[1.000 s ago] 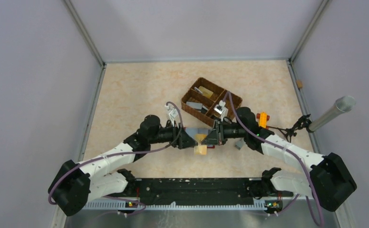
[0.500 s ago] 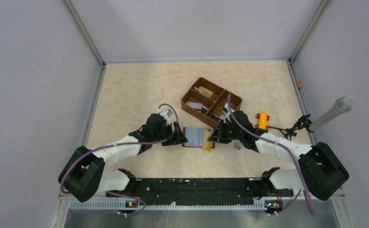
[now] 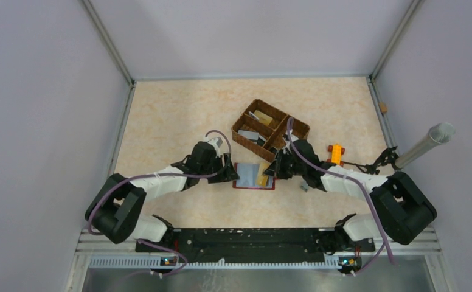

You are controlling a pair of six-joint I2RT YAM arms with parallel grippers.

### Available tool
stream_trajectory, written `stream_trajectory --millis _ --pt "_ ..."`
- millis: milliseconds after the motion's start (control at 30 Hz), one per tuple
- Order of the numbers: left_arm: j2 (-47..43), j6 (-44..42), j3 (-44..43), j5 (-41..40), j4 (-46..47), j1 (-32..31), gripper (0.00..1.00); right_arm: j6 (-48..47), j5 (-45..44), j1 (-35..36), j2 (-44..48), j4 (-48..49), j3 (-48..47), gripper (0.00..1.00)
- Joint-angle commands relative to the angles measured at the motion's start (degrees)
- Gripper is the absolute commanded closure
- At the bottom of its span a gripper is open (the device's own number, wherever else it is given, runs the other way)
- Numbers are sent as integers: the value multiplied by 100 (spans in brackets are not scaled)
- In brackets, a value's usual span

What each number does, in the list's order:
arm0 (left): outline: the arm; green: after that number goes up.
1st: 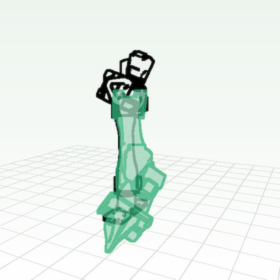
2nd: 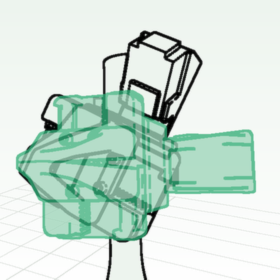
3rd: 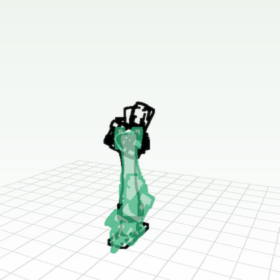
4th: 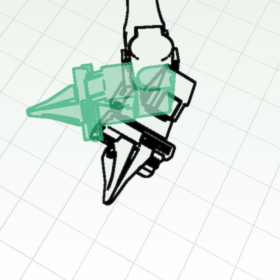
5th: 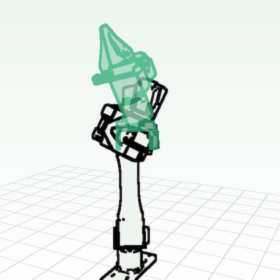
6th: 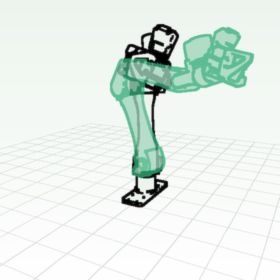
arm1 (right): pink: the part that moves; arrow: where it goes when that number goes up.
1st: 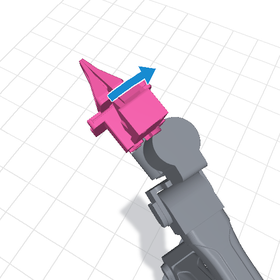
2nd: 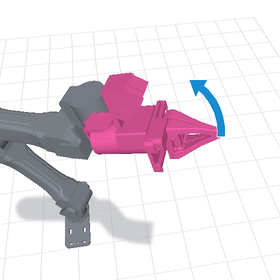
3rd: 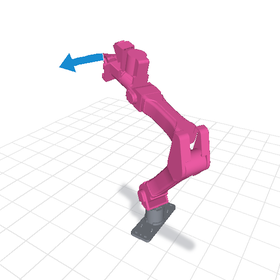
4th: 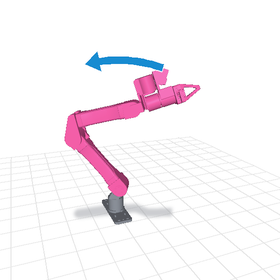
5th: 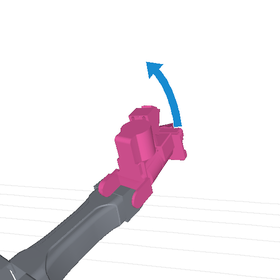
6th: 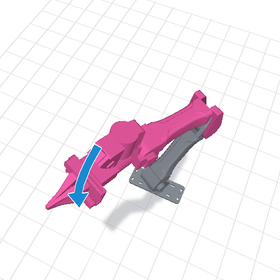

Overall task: Put the credit cards into the card holder
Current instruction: Insert the credit card into the card holder.

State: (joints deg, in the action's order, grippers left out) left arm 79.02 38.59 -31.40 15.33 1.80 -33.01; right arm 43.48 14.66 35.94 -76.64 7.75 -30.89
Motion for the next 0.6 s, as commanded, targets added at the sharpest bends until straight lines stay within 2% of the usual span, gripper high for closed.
stream_trajectory --millis 0,567 --pt "122 -176 -227 -102 196 39 34 160 55 27 -216 613 -233 100" --pt "651 -288 -332 -33 387 75 49 404 128 -27 -577 966 -180 100"
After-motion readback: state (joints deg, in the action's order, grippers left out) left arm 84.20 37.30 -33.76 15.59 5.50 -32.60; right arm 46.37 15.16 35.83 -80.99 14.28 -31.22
